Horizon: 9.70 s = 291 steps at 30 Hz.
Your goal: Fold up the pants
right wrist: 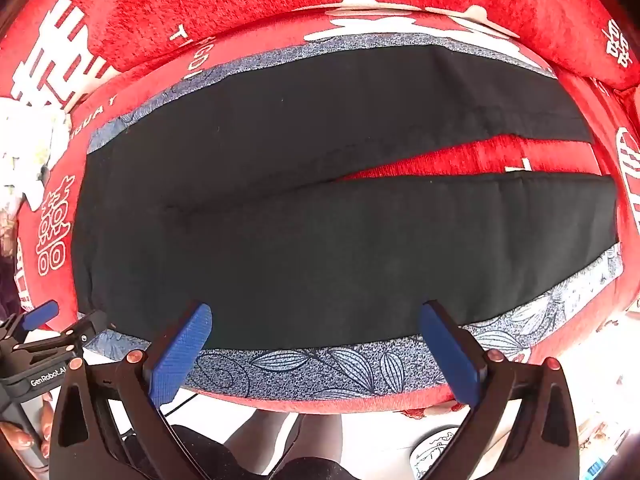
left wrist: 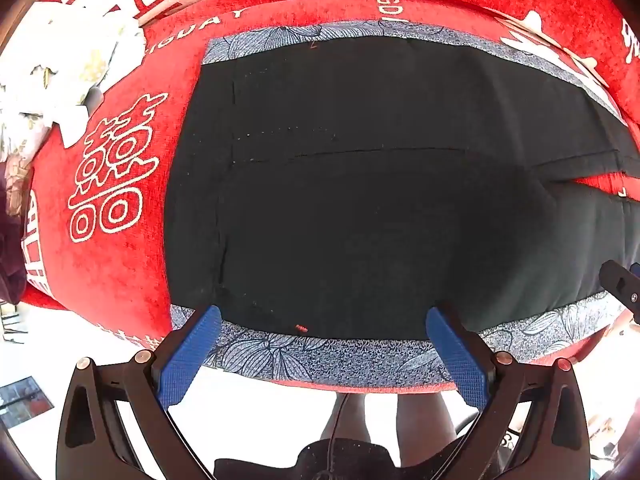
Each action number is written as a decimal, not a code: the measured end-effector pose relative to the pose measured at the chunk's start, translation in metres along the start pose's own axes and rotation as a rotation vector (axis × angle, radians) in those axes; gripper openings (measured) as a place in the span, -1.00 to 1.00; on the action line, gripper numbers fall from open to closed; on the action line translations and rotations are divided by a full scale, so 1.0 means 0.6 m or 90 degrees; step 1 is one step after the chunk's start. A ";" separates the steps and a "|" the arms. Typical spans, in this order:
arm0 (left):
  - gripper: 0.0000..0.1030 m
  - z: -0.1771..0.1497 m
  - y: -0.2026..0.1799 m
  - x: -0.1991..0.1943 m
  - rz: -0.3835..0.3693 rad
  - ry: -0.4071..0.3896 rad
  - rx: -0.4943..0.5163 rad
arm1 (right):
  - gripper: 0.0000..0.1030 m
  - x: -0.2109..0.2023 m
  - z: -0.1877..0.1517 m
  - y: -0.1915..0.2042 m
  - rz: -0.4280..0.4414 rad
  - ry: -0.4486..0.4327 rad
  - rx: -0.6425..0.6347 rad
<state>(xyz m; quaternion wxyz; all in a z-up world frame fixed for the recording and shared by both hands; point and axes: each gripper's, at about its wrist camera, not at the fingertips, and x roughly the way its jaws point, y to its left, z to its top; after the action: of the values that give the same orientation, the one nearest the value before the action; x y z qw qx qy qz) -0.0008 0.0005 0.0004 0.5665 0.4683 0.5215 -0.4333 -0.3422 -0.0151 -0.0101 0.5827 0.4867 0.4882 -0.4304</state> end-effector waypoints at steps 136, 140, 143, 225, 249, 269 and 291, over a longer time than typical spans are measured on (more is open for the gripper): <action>0.48 0.235 0.016 -0.009 -0.167 -0.159 -0.077 | 0.14 0.057 0.310 -0.156 0.452 -0.001 0.092; 0.48 0.221 -0.166 -0.023 -0.283 -0.112 0.049 | 0.14 -0.007 0.191 -0.328 0.374 -0.038 0.184; 0.48 0.213 -0.293 -0.020 -0.330 -0.080 0.122 | 0.15 -0.023 0.066 -0.481 0.281 -0.032 0.292; 0.48 0.212 0.104 0.038 -0.049 -0.087 -0.070 | -0.10 0.038 0.358 -0.043 0.263 0.012 -0.106; -0.17 0.177 0.347 0.148 -0.317 -0.112 -0.040 | -0.92 0.251 0.459 0.593 0.245 0.211 -0.565; 0.51 0.252 0.310 0.104 -0.206 -0.180 -0.088 | -0.39 0.180 0.439 0.429 0.220 0.092 -0.265; 0.57 0.225 0.086 0.065 -0.149 -0.129 0.020 | -0.18 0.088 0.224 -0.056 0.233 0.047 0.246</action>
<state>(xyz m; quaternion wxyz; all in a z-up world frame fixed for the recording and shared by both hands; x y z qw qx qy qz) 0.0780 -0.1226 -0.0318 0.5545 0.3671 0.5058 -0.5494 -0.3470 -0.1546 -0.0604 0.5289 0.6845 0.3221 -0.3847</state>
